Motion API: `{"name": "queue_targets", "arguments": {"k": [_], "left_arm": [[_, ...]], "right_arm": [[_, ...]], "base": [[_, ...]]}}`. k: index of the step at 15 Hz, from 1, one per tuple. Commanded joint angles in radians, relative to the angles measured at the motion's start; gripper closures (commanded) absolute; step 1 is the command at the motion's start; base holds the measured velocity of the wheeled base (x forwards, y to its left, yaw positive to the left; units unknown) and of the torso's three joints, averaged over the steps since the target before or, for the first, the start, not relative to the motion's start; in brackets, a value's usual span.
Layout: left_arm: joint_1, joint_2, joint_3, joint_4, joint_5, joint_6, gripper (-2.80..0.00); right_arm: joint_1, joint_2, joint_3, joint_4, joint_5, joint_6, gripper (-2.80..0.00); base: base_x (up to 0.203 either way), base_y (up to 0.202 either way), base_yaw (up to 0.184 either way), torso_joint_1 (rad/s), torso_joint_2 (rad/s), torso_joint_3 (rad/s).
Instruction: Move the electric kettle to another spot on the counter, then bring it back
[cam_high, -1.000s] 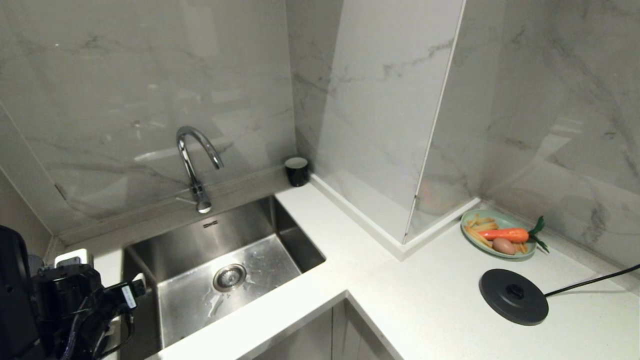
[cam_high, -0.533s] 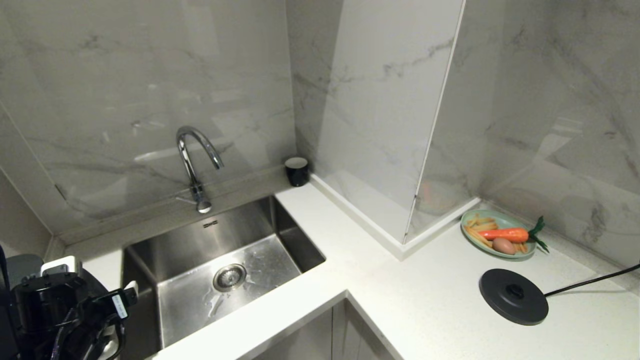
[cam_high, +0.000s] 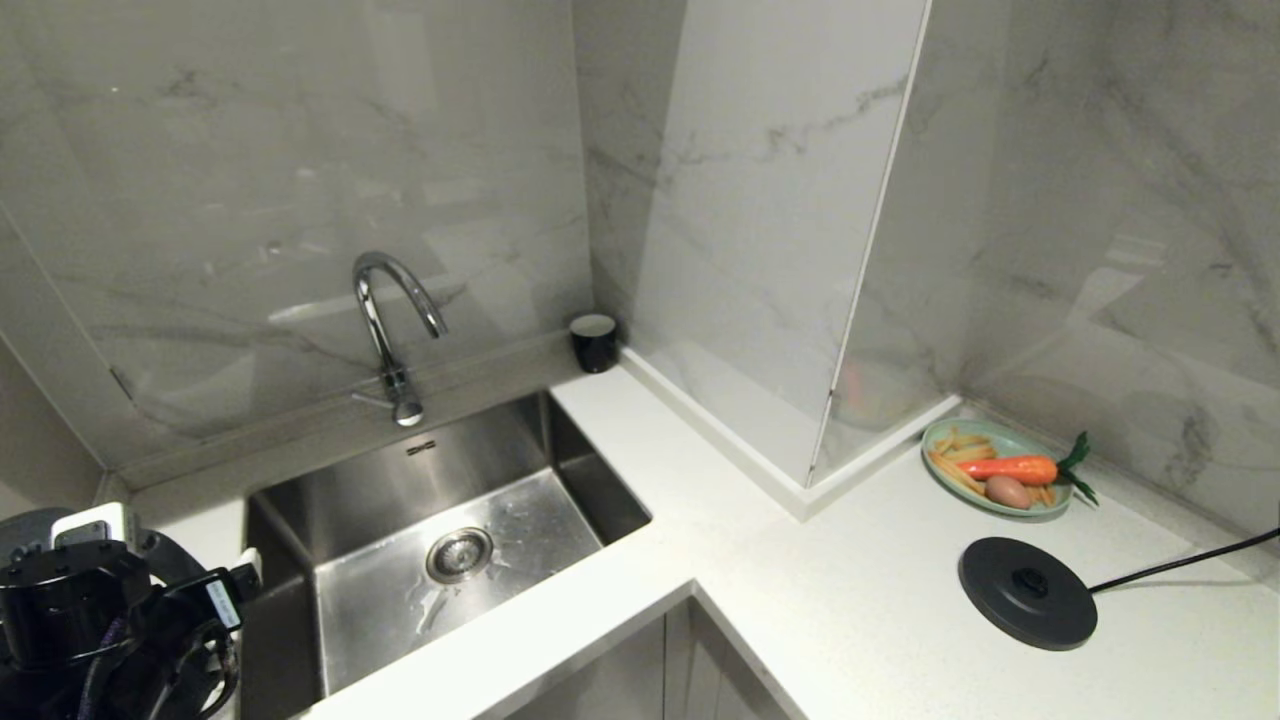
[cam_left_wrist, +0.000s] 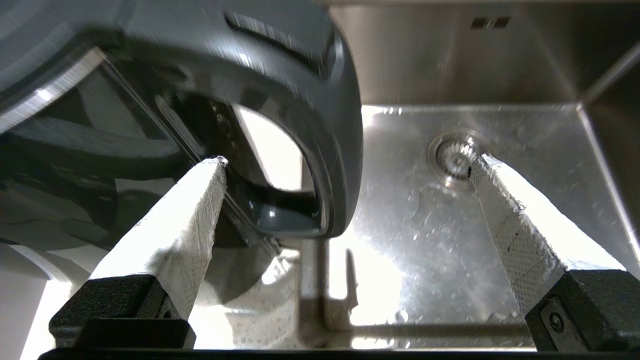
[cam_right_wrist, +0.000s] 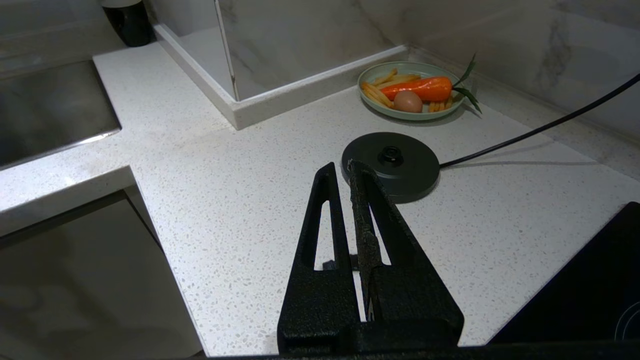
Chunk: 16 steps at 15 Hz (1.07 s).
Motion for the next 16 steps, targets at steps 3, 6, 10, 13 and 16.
{"name": "queue_targets", "arguments": {"k": [3,6,10,13,16], "left_arm": [[0.000,-0.070,0.000,0.020,0.002,0.012,-2.80],[0.000,-0.096,0.000,0.062,0.002,0.011,-2.80],[-0.007,-0.201,0.000,0.226,-0.005,0.005,-2.80],[-0.018,-0.301,0.000,0.331,-0.008,0.001,-2.80],[-0.019,-0.385,0.000,0.411,-0.008,0.007,-2.80]], "right_arm": [[0.000,-0.002,0.000,0.000,0.001,-0.001,0.00],[0.000,-0.002,0.000,0.000,0.001,-0.001,0.00],[0.000,-0.002,0.000,0.000,0.001,-0.001,0.00],[0.000,-0.002,0.000,0.000,0.001,-0.001,0.00],[0.000,-0.002,0.000,0.000,0.001,-0.002,0.00]], "base": [[0.000,0.000,0.000,0.000,0.00,0.000],[0.000,0.000,0.000,0.000,0.00,0.000],[0.000,0.000,0.000,0.000,0.00,0.000],[0.000,0.000,0.000,0.000,0.00,0.000],[0.000,0.000,0.000,0.000,0.00,0.000]]}}
